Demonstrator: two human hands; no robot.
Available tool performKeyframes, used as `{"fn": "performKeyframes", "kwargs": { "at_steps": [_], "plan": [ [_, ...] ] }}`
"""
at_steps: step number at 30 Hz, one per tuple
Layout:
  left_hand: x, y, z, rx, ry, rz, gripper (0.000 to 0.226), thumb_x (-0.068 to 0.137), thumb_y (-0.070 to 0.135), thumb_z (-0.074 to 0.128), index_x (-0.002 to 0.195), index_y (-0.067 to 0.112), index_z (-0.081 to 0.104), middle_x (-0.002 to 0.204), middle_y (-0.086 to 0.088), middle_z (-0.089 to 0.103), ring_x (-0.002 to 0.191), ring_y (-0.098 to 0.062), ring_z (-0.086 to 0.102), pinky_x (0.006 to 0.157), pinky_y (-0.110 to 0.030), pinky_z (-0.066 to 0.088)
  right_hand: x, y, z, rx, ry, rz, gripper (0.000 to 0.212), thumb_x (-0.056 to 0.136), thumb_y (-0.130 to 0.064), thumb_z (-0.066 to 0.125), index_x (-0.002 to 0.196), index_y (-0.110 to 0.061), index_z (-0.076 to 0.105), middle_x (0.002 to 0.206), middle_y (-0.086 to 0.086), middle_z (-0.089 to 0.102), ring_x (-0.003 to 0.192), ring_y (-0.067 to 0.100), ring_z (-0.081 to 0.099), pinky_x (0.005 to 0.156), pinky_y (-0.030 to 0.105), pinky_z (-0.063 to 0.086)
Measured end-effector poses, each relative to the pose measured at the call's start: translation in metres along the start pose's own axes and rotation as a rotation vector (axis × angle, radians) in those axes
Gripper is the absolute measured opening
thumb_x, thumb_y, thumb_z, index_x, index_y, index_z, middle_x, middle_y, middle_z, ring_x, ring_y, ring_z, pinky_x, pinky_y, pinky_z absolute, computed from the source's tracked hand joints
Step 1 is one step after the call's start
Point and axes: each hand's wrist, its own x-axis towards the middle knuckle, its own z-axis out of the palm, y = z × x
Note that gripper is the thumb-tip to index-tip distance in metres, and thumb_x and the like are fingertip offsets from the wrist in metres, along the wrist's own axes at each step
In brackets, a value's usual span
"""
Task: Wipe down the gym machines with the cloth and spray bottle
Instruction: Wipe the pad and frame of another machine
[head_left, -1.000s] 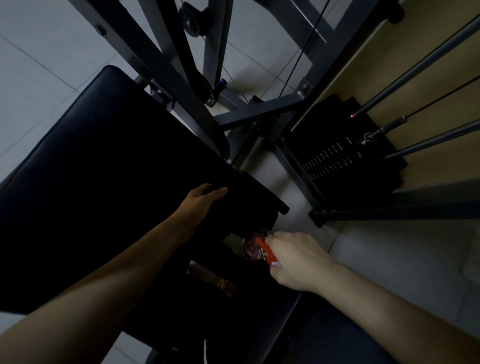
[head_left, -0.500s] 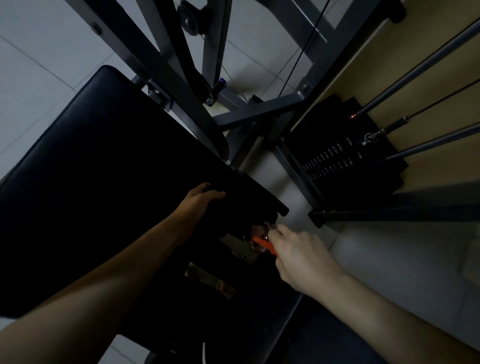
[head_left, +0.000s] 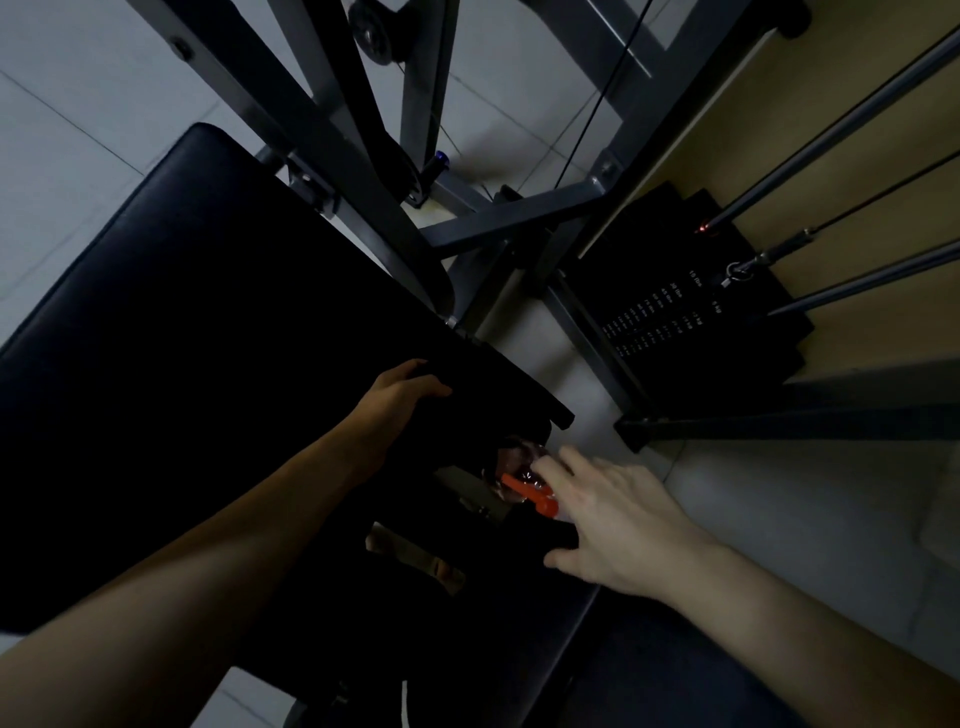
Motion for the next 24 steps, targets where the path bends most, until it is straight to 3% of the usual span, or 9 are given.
{"fn": "performKeyframes", "kwargs": {
  "at_steps": [3,6,9,12,15,17,19,21,24],
  "plan": [
    [0.000,0.001,0.002,-0.009,0.004,-0.009,0.023,0.094,0.005,0.062,0.089,0.026,0.055,0.090,-0.001,0.059,0.078,-0.014,0.059,0.069,-0.023,0.050,-0.001,0.005,0.001,-0.004,-0.040,-0.036,0.096,0.072,-0.067,0.072,0.146,-0.029,0.025,0.129,-0.006,0.043,0.114,0.017,0.054,0.093,0.037,0.048],
    [0.000,0.003,0.002,-0.003,-0.009,-0.031,0.032,0.093,0.007,0.065,0.118,0.026,0.054,0.095,0.001,0.059,0.084,-0.014,0.060,0.069,-0.024,0.051,-0.002,0.011,-0.005,0.032,-0.031,-0.075,0.112,0.066,-0.084,0.063,0.152,-0.030,0.017,0.139,-0.010,0.038,0.125,0.013,0.046,0.106,0.035,0.040],
    [0.000,0.007,0.000,0.010,-0.048,-0.010,0.048,0.093,0.009,0.066,0.137,0.022,0.052,0.097,0.005,0.060,0.084,-0.011,0.062,0.069,-0.022,0.051,-0.003,0.014,-0.024,0.190,0.060,-0.130,0.099,0.072,-0.092,0.043,0.150,-0.033,0.025,0.141,-0.021,0.036,0.125,-0.003,0.035,0.107,0.016,0.023],
    [-0.001,0.018,0.001,0.011,-0.125,0.009,0.052,0.092,0.010,0.067,0.141,0.018,0.053,0.100,0.006,0.065,0.084,-0.009,0.067,0.067,-0.020,0.054,0.012,0.017,-0.033,0.406,0.254,-0.132,0.071,0.089,-0.076,0.034,0.140,-0.028,0.046,0.133,-0.019,0.045,0.118,0.000,0.045,0.101,0.021,0.035],
    [-0.010,0.031,0.008,-0.004,-0.238,0.077,0.036,0.091,0.004,0.064,0.126,0.015,0.063,0.098,0.002,0.071,0.073,-0.005,0.072,0.061,-0.017,0.056,0.039,0.018,-0.031,0.648,0.444,-0.053,0.046,0.098,-0.043,0.049,0.139,-0.022,0.048,0.135,-0.014,0.045,0.119,0.001,0.050,0.098,0.031,0.049],
    [-0.015,0.039,0.011,0.056,-0.311,0.122,0.028,0.091,0.000,0.059,0.113,0.016,0.070,0.096,-0.003,0.075,0.074,-0.010,0.072,0.061,-0.018,0.056,0.057,0.016,-0.031,0.818,0.427,-0.007,0.057,0.094,-0.024,0.061,0.146,-0.025,0.039,0.141,-0.012,0.040,0.128,0.003,0.045,0.104,0.028,0.046],
    [-0.017,0.044,0.009,0.112,-0.420,0.172,0.032,0.091,-0.004,0.054,0.110,0.017,0.071,0.103,-0.012,0.076,0.083,-0.017,0.072,0.067,-0.021,0.057,0.072,0.017,-0.033,0.925,0.402,0.021,0.063,0.088,-0.012,0.065,0.144,-0.029,0.042,0.138,-0.009,0.046,0.127,0.006,0.047,0.103,0.024,0.045],
    [-0.016,0.049,0.005,0.128,-0.484,0.199,0.037,0.090,-0.010,0.054,0.111,0.018,0.069,0.110,-0.016,0.074,0.091,-0.020,0.071,0.075,-0.022,0.058,0.083,0.024,-0.036,0.905,0.443,0.039,0.052,0.083,-0.009,0.069,0.127,-0.032,0.056,0.119,-0.010,0.059,0.110,0.005,0.059,0.087,0.021,0.051],
    [-0.004,0.050,-0.002,0.301,-0.364,0.248,0.040,0.086,-0.001,0.070,0.108,0.031,0.063,0.106,0.004,0.070,0.089,0.000,0.069,0.078,-0.014,0.055,0.091,0.042,-0.041,0.895,0.511,0.141,0.030,0.079,-0.020,0.081,0.102,-0.030,0.065,0.090,-0.012,0.067,0.083,0.003,0.065,0.074,0.028,0.054]
  ]
}}
